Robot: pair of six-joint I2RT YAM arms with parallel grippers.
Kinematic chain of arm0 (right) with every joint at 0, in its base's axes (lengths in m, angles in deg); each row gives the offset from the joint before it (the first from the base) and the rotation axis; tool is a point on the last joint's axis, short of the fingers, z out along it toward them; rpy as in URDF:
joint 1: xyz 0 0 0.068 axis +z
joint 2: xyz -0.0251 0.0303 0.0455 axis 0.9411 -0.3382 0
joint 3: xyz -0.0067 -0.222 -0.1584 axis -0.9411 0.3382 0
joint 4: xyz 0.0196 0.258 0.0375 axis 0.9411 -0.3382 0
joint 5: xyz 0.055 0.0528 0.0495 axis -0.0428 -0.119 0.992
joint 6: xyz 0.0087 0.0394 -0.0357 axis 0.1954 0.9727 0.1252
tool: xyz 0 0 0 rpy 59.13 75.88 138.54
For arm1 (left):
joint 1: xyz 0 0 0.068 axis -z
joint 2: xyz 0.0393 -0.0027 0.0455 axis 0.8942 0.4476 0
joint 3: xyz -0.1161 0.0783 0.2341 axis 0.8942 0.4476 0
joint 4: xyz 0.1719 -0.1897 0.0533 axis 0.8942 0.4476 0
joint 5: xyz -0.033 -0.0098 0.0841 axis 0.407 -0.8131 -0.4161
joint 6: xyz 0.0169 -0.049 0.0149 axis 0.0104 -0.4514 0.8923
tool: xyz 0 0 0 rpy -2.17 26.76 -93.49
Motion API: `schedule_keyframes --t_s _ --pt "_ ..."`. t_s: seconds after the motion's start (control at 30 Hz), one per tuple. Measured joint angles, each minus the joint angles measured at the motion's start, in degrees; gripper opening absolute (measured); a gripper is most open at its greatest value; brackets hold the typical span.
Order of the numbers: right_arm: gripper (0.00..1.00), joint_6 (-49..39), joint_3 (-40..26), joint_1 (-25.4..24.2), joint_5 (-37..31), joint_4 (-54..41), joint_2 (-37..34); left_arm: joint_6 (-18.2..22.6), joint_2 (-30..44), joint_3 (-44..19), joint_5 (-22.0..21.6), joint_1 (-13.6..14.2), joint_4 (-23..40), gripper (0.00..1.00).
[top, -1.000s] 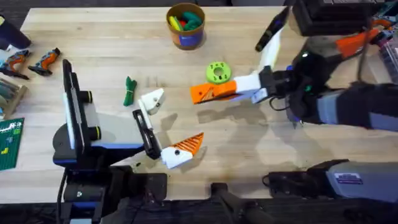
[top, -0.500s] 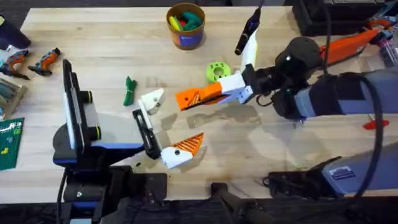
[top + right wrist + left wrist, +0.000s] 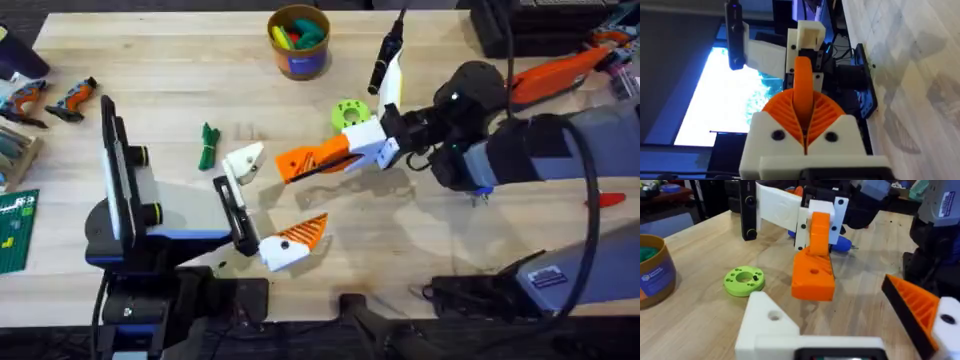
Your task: Pick up the gripper from the table and insert it into the empty holder that is missing its gripper. Then pick up a screw, insert it into the mounting hole, and use the screwdriver to tighten it. Finally, clean up the table by picking up the vegetable and placing it into the bucket.
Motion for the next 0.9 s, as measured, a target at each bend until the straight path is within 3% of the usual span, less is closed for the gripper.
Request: schedule_keyframes --t_s 0.5,0.9 --pt "0.012 1.2 -6.1 2.9 0.0 0.0 -5.9 0.0 0.0 0.0 0.0 0.0 0.0 0.987" --pt "0.012 1.7 -6.3 3.7 0.0 0.9 -8.0 0.0 0.0 0.0 0.0 0.0 0.0 0.986"
